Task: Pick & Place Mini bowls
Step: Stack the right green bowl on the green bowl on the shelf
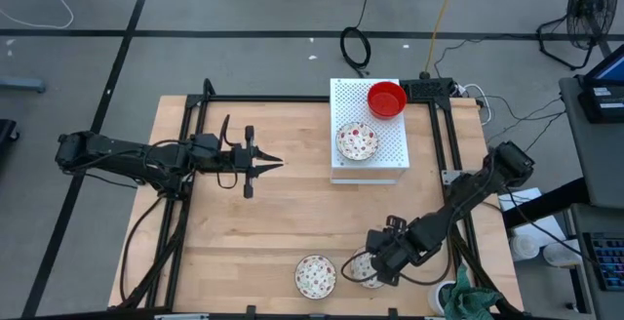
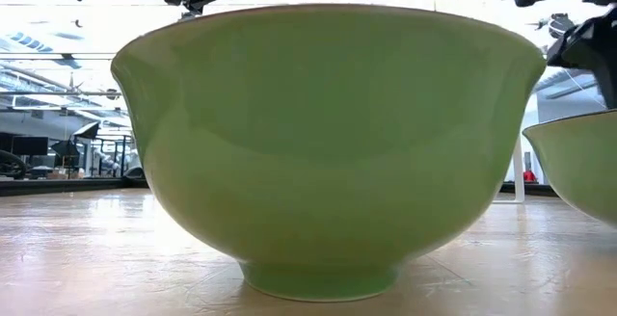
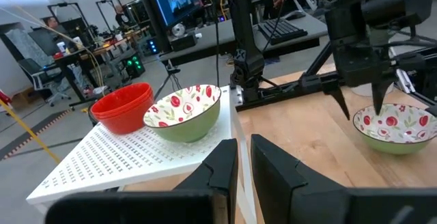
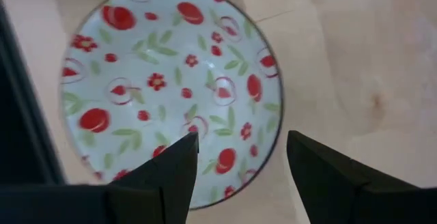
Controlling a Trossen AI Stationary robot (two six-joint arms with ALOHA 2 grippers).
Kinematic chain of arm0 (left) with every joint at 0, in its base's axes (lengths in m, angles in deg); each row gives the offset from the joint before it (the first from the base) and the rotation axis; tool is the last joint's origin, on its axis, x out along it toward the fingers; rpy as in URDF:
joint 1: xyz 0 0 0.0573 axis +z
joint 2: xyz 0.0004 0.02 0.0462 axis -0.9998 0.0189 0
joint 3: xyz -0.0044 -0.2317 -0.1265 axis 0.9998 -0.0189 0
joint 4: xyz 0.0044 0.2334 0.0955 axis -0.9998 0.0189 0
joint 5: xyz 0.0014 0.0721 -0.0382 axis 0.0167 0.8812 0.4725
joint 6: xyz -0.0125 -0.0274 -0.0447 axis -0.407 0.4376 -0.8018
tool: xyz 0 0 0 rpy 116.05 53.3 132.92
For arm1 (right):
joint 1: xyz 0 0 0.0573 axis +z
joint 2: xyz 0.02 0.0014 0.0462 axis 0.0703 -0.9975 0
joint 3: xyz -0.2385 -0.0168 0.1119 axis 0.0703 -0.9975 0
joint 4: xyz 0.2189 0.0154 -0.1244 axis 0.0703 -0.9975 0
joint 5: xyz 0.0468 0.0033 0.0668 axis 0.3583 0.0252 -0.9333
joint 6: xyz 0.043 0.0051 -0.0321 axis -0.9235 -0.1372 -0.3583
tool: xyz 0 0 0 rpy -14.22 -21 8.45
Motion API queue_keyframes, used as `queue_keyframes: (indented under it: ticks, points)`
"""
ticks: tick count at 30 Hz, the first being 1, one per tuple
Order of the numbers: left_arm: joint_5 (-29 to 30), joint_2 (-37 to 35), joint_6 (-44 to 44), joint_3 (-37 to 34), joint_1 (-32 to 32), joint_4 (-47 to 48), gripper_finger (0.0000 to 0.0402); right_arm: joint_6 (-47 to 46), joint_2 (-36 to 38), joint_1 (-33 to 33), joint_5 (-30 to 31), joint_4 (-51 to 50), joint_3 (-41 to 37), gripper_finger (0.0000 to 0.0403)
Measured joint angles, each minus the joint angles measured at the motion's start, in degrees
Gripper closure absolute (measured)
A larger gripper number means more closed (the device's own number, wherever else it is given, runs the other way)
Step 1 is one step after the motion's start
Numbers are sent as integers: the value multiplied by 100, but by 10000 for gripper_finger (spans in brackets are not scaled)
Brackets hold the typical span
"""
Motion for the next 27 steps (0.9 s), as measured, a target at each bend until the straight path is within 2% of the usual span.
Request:
queue_keyframes:
  ticks: [9, 27]
  points:
    - [0, 2, -232, 0, 0, 31, 353, 25, 0, -91, -2, 38, -340, 193]
    - [0, 2, -321, 0, 0, 38, 353, -311, 0, -190, -5, 158, -350, 193]
